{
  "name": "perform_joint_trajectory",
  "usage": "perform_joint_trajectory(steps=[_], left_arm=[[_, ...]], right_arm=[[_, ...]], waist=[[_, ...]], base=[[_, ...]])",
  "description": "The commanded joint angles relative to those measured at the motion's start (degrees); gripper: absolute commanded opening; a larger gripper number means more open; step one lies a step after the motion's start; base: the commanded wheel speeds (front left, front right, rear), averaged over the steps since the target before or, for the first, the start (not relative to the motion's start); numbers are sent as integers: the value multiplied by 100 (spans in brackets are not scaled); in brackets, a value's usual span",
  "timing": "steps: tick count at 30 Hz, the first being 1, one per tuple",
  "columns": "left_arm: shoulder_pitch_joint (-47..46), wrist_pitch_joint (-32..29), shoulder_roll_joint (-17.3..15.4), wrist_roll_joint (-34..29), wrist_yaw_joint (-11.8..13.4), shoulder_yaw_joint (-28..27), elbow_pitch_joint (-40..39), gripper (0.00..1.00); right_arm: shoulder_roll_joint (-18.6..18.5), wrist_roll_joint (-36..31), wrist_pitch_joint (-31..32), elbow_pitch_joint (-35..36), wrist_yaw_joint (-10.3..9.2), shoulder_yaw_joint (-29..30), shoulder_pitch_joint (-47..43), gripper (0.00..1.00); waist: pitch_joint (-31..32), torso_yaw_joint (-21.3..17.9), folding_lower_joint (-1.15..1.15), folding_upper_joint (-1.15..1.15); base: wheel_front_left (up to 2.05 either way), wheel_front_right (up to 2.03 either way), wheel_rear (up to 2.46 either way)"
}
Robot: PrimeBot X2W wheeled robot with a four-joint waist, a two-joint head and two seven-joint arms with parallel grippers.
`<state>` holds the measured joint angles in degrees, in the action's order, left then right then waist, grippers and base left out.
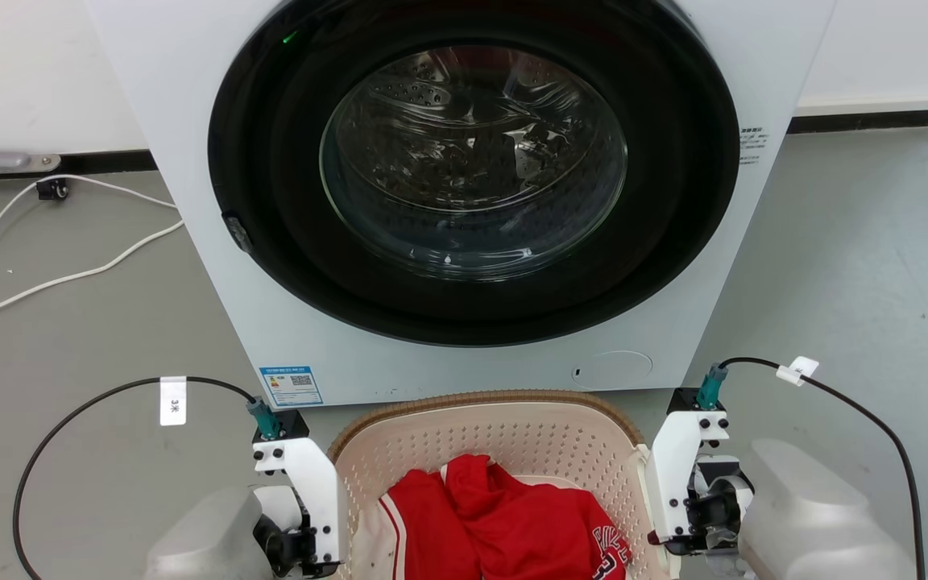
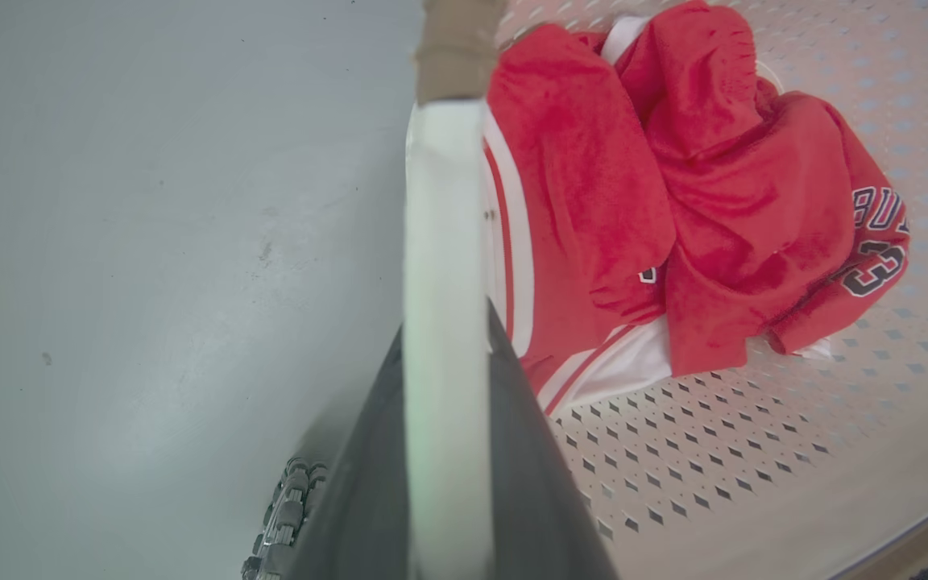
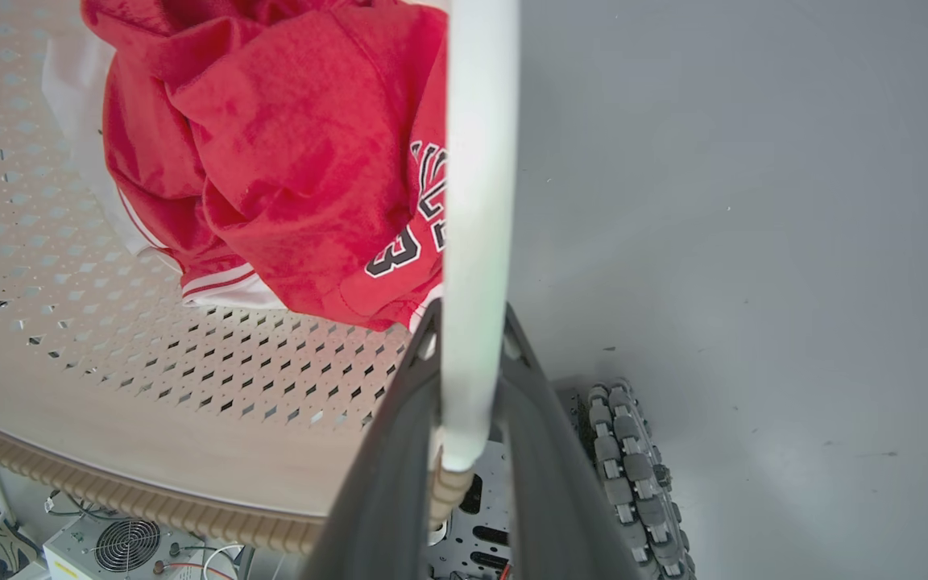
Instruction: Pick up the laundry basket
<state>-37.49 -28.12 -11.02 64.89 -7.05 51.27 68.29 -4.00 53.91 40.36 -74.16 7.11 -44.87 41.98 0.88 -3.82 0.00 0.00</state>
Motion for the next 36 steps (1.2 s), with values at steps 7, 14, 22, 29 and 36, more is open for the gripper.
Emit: perform_joint_trajectory(steps=[7,14,22,29,36], left_arm=[[-67,37,236,123,-79,68,-103,0],[-79,60,228,183,-78,124,-84,0],[-90,101,216,254,-79,190,-68,0],[-100,114,217,314,-79,246,-55,0],[-95,128,224,374,-79,299,-50,0]], right_arm=[[205,104,-24,81,69,-48,27,0],[207,161,-36,80,69,-93,11,0],[207,219,-43,80,69,-146,15,0],[208,263,-48,80,69,-187,17,0],[209,306,-36,78,69,-223,15,0]], waist=[[4,-9,0,0],[13,-10,0,0],[10,-19,0,0],[12,-18,0,0],[24,-15,0,0]], base=[[0,0,0],[0,0,0],[0,0,0],[0,0,0],[0,0,0]])
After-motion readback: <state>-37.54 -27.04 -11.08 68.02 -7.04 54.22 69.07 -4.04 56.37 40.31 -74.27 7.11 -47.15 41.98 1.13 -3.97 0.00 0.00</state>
